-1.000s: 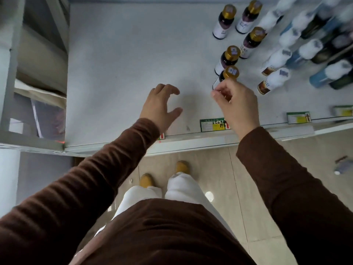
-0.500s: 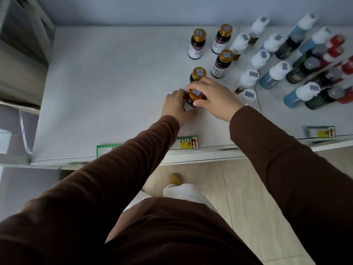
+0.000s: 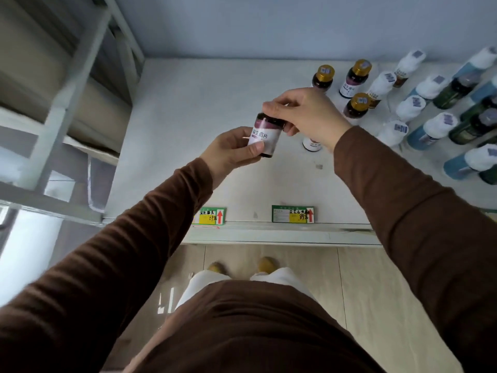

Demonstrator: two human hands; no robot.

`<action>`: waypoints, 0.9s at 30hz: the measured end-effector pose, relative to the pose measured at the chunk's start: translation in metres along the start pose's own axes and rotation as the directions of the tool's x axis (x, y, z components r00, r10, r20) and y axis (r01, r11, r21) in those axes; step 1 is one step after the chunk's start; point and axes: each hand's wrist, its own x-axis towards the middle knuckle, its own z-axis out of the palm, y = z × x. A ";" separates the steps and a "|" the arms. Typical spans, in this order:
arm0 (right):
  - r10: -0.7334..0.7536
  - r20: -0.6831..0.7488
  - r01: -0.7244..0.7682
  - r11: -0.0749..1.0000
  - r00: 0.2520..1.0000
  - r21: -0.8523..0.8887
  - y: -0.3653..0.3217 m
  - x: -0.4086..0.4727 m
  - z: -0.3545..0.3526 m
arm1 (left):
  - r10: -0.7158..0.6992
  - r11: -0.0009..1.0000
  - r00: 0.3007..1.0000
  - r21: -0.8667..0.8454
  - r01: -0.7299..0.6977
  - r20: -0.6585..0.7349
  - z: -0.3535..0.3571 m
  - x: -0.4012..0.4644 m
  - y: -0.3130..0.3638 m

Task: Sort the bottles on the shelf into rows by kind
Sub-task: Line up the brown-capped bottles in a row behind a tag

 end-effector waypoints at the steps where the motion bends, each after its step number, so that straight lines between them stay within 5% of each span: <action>1: -0.002 0.016 0.002 0.999 1.000 0.040 -0.007 0.001 0.007 | -0.001 1.000 1.000 -0.012 0.001 0.003 -0.009 -0.005 0.002; 6: -0.026 0.064 0.018 0.993 0.998 0.115 -0.030 0.004 0.051 | 0.065 0.990 0.995 0.132 -0.055 -0.071 -0.056 -0.028 0.010; 11: -0.185 0.099 0.201 0.962 0.978 -0.183 -0.043 -0.003 0.103 | 0.152 0.882 0.973 0.468 -0.053 -0.175 -0.092 -0.043 -0.004; 17: -0.236 0.170 0.288 0.853 0.957 -0.434 -0.039 -0.018 0.144 | 0.240 0.633 0.966 0.769 -0.084 -0.092 -0.126 -0.060 -0.024; 24: -0.156 0.263 0.276 0.811 0.952 -0.516 -0.026 -0.030 0.157 | 0.228 0.211 0.973 0.977 -0.031 -0.019 -0.156 -0.067 -0.025; 27: -0.146 0.277 0.273 0.819 0.950 -0.504 -0.020 -0.034 0.158 | 0.230 0.105 0.972 0.994 0.030 -0.053 -0.160 -0.065 -0.021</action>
